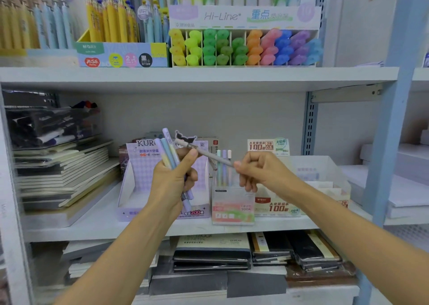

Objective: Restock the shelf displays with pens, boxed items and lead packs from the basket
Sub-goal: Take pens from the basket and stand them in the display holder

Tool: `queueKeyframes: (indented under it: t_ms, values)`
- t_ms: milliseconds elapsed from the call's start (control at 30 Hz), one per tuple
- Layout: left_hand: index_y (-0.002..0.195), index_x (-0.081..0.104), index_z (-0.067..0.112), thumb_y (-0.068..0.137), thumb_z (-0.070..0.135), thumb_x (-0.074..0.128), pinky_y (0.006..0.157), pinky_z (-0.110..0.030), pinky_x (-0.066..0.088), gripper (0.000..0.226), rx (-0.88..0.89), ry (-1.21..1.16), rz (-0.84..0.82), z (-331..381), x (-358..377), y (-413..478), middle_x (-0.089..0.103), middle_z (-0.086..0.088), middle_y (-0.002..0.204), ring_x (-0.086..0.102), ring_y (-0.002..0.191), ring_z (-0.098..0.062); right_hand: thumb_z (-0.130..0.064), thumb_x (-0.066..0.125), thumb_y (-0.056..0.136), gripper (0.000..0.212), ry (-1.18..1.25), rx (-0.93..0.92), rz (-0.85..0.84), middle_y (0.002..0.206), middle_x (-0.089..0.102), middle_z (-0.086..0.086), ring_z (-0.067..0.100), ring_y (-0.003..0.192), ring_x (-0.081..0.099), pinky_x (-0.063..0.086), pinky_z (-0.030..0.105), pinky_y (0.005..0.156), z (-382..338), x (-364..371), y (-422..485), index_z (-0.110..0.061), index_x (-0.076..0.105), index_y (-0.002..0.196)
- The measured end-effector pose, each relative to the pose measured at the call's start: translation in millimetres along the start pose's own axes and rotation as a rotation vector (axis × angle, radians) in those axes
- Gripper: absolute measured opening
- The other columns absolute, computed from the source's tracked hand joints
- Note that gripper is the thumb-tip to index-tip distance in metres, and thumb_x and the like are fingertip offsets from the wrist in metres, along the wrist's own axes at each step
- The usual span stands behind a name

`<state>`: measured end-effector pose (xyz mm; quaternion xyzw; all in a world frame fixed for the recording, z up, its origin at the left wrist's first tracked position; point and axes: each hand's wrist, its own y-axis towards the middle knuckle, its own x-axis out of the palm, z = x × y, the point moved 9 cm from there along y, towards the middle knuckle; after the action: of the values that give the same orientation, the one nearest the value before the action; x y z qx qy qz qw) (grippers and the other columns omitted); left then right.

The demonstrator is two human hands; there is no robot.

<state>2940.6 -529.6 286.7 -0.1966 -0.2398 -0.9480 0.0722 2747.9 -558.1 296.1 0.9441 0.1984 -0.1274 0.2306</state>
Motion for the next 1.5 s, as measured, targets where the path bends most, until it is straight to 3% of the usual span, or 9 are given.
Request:
queueKeyframes:
  t_ms: [100,333,500,600,700,833,1100,1300,1500]
  values:
    - [0.079,0.073,0.021,0.080,0.023,0.072,0.034,-0.016,0.033,0.003,0.001,0.015,0.035,3,0,-2,0.072,-0.005,0.074,0.044,0.037,-0.008,-0.030,0.061,0.092,0.024,-0.185,-0.013,-0.097,0.078,0.073,0.007,0.012,0.064,0.066,0.052,0.020,0.057,-4,16,-3,-0.008,0.070,0.090]
    - [0.088,0.071,0.013,0.081,0.018,0.075,0.036,-0.016,0.036,0.009,-0.070,0.217,-0.086,-12,17,-4,0.067,-0.009,0.066,0.043,0.036,-0.009,-0.032,0.065,0.091,0.020,-0.200,-0.218,0.094,0.089,0.074,-0.009,-0.002,0.074,0.064,0.051,0.016,0.062,-55,11,18,-0.022,0.073,0.107]
    - [0.098,0.069,0.009,0.091,0.018,0.065,0.035,-0.016,0.033,0.012,-0.113,0.266,-0.184,-17,29,-3,0.070,-0.002,0.063,0.046,0.037,-0.009,-0.021,0.063,0.093,0.017,-0.222,-0.177,0.013,0.084,0.069,0.003,0.007,0.074,0.062,0.051,0.023,0.067,-56,17,29,-0.007,0.069,0.101]
    - [0.109,0.062,0.010,0.098,0.017,0.054,0.033,-0.016,0.028,0.015,-0.205,0.218,-0.177,-21,27,4,0.076,-0.006,0.090,0.049,0.040,-0.011,-0.011,0.058,0.095,0.019,-0.083,-0.232,0.259,0.088,0.070,0.014,0.009,0.069,0.064,0.054,0.019,0.065,-64,-24,32,0.003,0.065,0.106]
    - [0.100,0.052,0.006,0.095,0.005,0.037,0.032,-0.018,0.027,0.016,-0.294,0.091,-0.148,-30,23,9,0.075,-0.009,0.078,0.045,0.036,-0.013,-0.009,0.061,0.094,0.015,-0.137,-0.234,0.475,0.091,0.071,0.017,0.016,0.075,0.069,0.058,0.023,0.070,-55,-62,35,0.001,0.066,0.104]
    - [0.100,0.051,0.003,0.098,0.002,0.032,0.034,-0.019,0.032,0.019,-0.282,0.113,-0.202,-37,23,10,0.069,-0.010,0.068,0.047,0.037,-0.013,-0.010,0.064,0.092,0.011,-0.295,-0.121,0.429,0.087,0.072,0.014,0.017,0.074,0.071,0.059,0.022,0.066,-14,-54,48,-0.004,0.067,0.101]
    - [0.112,0.067,0.012,0.102,0.023,0.044,0.066,-0.028,0.059,0.027,-0.265,0.110,-0.299,-47,17,12,0.074,-0.017,0.092,0.073,0.076,-0.025,-0.015,0.063,0.093,0.008,-0.594,-0.119,0.359,0.081,0.071,0.006,0.014,0.062,0.071,0.059,0.029,0.055,4,-44,63,-0.008,0.067,0.097]
    - [0.121,0.064,0.018,0.099,0.032,0.047,0.062,-0.029,0.059,0.030,-0.311,0.102,-0.358,-49,19,12,0.074,-0.016,0.103,0.071,0.072,-0.023,-0.008,0.065,0.091,0.017,-0.547,-0.146,0.361,0.079,0.069,0.007,0.013,0.069,0.069,0.052,0.024,0.043,2,-43,68,-0.014,0.059,0.106]
    - [0.120,0.064,0.019,0.097,0.033,0.049,0.062,-0.029,0.059,0.031,-0.358,0.097,-0.390,-52,20,5,0.073,-0.014,0.107,0.073,0.071,-0.023,-0.013,0.075,0.083,0.012,-0.841,-0.210,0.412,0.083,0.061,-0.003,0.013,0.075,0.059,0.053,0.036,0.077,-4,-32,73,-0.009,0.075,0.094]
